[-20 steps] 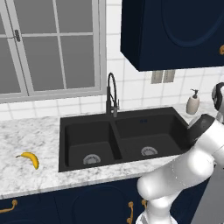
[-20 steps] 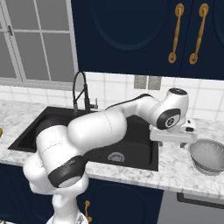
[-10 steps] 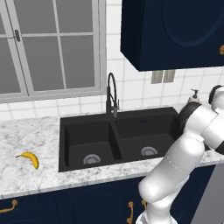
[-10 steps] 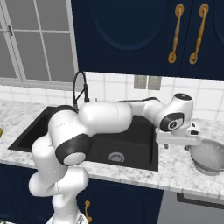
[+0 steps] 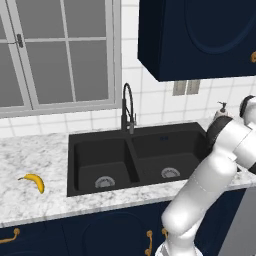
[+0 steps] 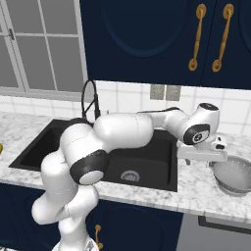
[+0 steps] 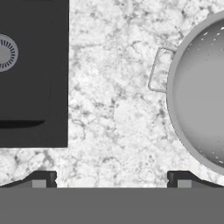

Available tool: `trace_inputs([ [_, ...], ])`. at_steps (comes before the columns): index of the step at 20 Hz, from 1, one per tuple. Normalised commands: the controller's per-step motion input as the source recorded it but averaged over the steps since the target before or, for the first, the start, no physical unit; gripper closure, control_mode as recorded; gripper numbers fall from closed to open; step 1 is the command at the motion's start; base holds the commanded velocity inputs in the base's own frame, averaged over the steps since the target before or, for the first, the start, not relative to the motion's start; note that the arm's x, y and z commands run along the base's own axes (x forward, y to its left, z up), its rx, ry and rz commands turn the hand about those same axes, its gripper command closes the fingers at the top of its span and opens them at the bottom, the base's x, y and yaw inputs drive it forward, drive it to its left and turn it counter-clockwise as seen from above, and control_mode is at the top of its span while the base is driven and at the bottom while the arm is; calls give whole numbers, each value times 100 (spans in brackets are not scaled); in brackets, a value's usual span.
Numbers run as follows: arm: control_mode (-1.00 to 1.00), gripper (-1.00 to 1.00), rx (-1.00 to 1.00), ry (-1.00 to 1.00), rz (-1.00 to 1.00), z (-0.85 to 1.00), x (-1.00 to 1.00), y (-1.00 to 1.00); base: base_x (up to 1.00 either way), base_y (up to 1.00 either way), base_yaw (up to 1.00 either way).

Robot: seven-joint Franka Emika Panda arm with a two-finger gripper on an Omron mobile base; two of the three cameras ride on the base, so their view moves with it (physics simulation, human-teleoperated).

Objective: Put the colander in the sink, put the banana in the colander, and turn on the sink faucet and pour water over the colander.

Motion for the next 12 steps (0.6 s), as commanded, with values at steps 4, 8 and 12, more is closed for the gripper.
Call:
trace_inputs([
  [4,-100,-100,1,0,0,-19,6,-6,0,0,0],
  [8,-100,-100,0,1,0,-22,5,-8,0,0,0],
  [12,-100,-100,0,1,0,-23,5,-1,0,0,0],
])
